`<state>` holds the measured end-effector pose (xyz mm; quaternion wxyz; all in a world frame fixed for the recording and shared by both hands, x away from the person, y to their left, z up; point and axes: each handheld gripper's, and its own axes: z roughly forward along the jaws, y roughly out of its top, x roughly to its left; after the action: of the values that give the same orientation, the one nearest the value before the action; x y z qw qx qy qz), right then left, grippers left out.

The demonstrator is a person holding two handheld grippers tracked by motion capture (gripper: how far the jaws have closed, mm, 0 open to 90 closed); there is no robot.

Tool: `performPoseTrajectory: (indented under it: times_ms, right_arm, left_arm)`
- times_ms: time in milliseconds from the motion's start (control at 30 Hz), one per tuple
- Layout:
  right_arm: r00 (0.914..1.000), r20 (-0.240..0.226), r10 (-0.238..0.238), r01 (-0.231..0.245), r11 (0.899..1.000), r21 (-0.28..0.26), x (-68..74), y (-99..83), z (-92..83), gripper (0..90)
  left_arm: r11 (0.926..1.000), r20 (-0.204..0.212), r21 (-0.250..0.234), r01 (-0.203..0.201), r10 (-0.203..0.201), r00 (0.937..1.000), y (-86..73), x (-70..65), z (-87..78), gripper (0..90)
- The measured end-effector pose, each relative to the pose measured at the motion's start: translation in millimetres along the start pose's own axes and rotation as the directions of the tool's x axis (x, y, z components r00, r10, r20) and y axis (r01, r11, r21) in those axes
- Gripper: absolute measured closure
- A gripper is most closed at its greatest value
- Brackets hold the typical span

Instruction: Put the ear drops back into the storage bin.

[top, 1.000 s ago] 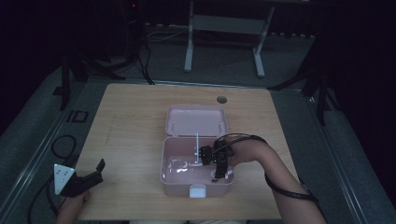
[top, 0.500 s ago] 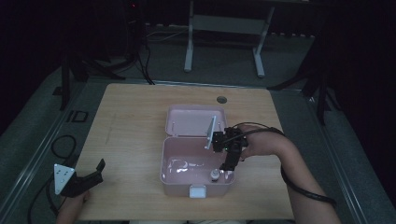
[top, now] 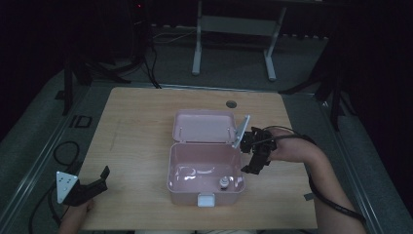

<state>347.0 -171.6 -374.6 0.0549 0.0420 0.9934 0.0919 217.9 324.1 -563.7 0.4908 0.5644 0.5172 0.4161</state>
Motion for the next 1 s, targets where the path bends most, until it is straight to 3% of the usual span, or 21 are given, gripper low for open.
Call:
performPoseTrajectory:
  times_ms: [300,400,600,767,800,933,967,1000]
  right_arm:
    - [0.9973,-0.006,0.073,-0.073,0.997,-0.006,-5.0,-33.4,12.6,13.6]
    - [0.9935,-0.011,0.113,-0.113,0.994,-0.001,-6.4,-50.1,24.8,13.7]
    - [0.9831,0.007,0.183,-0.182,0.981,-0.066,-9.0,-77.5,44.1,13.8]
    - [0.9743,0.025,0.224,-0.221,0.972,-0.076,-8.1,-93.7,60.0,13.8]
    - [0.9662,0.033,0.256,-0.251,0.963,-0.102,-7.9,-102.4,67.6,13.8]
    - [0.9463,0.063,0.317,-0.305,0.941,-0.149,-5.8,-119.0,81.9,13.8]
    - [0.9463,0.063,0.317,-0.305,0.941,-0.149,-5.8,-119.0,81.9,13.8]
    - [0.9344,0.073,0.349,-0.332,0.927,-0.175,-3.8,-126.3,89.1,13.8]
  left_arm:
    - [1.0,-0.001,0.003,-0.002,0.002,1.0,0.0,0.2,-0.1,1.0]
    - [1.0,-0.001,0.003,-0.002,0.002,1.0,0.1,0.2,-0.1,0.9]
    - [1.0,-0.001,0.002,-0.003,0.003,1.0,0.0,0.1,-0.1,0.9]
    - [1.0,-0.001,0.002,-0.003,0.003,1.0,0.0,0.1,-0.2,1.0]
    - [1.0,-0.001,0.002,-0.003,0.003,1.0,0.0,0.1,-0.2,1.0]
    - [1.0,0.0,0.002,-0.003,0.003,1.0,0.0,0.1,-0.2,1.0]
    - [1.0,-0.001,0.002,-0.003,0.003,1.0,0.0,0.1,-0.2,0.9]
    - [1.0,0.0,0.001,-0.003,0.003,1.0,0.0,0.1,-0.3,0.9]
